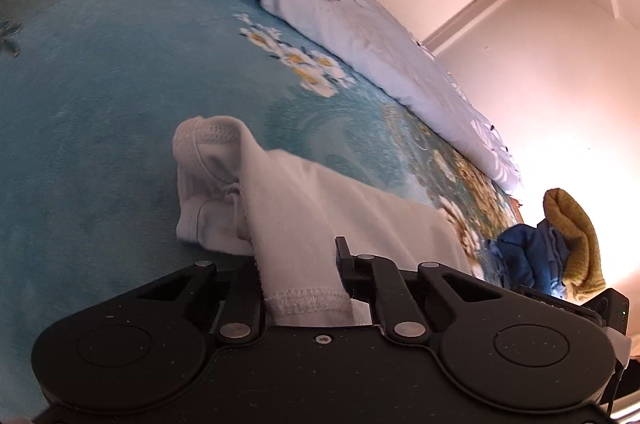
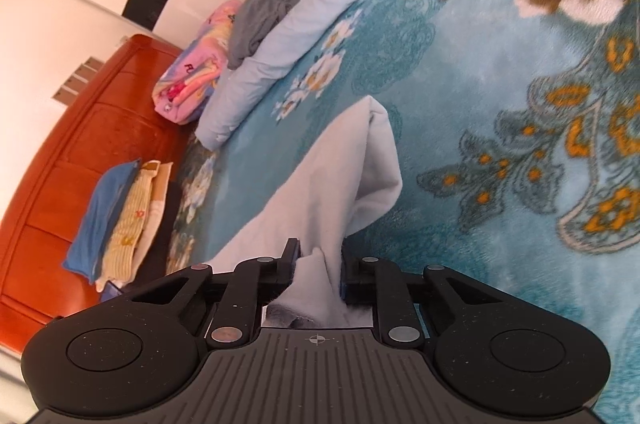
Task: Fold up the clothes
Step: 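Lift the folded shirt with both grippers and carry it to the bed corner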
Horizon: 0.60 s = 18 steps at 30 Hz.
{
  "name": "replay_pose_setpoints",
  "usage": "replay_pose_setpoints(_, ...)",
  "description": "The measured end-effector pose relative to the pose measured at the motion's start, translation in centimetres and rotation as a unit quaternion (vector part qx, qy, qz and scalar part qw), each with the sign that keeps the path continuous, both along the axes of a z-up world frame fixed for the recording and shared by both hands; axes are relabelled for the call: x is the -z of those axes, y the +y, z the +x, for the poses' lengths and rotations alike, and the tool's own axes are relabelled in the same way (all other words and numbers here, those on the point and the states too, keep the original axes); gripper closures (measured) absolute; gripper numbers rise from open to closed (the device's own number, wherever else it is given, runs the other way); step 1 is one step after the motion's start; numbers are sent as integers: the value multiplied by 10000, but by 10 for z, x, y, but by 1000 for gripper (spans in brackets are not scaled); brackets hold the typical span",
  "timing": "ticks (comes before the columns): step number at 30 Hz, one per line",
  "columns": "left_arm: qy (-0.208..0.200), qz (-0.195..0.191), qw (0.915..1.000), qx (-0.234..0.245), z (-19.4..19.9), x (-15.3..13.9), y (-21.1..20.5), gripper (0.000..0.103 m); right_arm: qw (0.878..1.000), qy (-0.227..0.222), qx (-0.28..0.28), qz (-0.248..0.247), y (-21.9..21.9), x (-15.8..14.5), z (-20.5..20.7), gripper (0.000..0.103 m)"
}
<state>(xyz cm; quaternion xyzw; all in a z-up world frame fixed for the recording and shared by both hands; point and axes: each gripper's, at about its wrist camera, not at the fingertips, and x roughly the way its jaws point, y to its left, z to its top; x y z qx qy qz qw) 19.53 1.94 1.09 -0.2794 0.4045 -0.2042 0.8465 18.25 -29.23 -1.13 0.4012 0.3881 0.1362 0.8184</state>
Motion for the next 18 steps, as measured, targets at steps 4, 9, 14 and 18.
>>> replay_pose_setpoints(4,-257,-113,9992,295,3,-29,-31,92,9994,-315,76,-113,-26,-27,-10,88)
replay_pose_setpoints(9,-916,-303,9924,764,4,-88,-84,92,9952,-882,304,-301,-75,-79,-28,88)
replay_pose_setpoints(14,-1645,-431,9757,1381,4,-157,-156,92,9843,-1521,552,-705,-136,-145,-47,88)
replay_pose_setpoints(18,-2066,-429,9593,1877,6,-201,-225,92,9719,-1897,826,-1123,-188,-194,-63,88)
